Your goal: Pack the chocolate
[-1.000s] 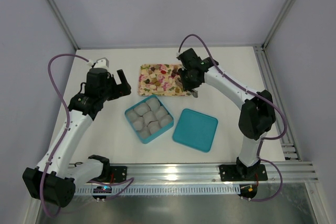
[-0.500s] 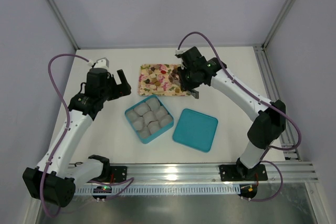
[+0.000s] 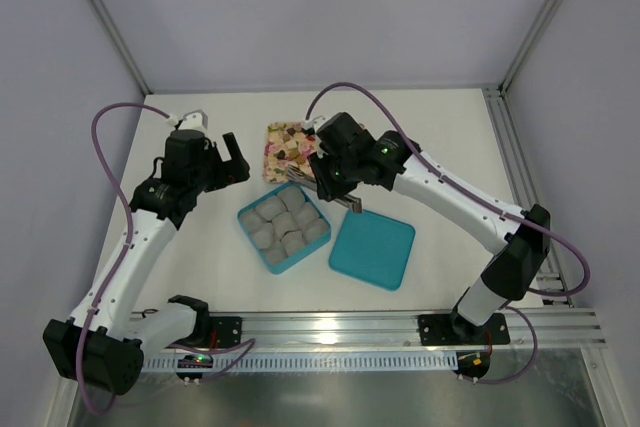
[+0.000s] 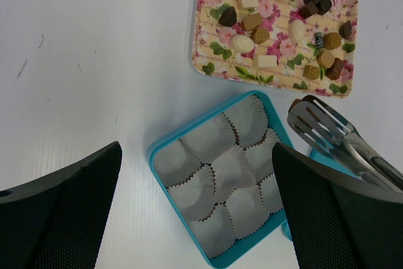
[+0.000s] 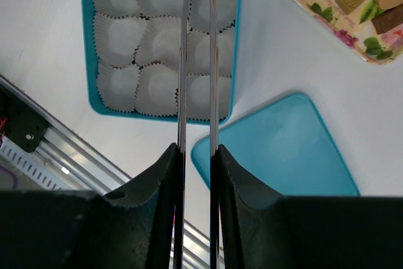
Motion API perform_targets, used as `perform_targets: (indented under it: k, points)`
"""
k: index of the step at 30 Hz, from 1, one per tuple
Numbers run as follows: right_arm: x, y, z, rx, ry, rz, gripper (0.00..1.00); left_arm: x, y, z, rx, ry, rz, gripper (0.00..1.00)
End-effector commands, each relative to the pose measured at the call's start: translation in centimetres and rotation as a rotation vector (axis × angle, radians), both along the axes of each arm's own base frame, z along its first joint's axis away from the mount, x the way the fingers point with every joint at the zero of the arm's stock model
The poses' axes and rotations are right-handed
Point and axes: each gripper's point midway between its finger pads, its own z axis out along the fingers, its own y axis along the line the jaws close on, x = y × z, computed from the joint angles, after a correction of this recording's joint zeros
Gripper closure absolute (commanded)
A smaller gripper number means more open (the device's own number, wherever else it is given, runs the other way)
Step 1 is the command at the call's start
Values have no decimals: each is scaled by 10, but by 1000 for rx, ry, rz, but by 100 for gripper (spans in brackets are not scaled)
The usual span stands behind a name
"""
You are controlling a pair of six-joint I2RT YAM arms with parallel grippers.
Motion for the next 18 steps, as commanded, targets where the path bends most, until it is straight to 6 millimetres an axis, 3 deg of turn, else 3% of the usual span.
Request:
perform_targets:
  k: [1,18]
  points:
    - [-9,13,-6,29,29,27,77,5,-1,11,-11,-55,-2,0]
    - [1,28,-60,-29,89,30,77,6,0,7,-3,-44,5,0]
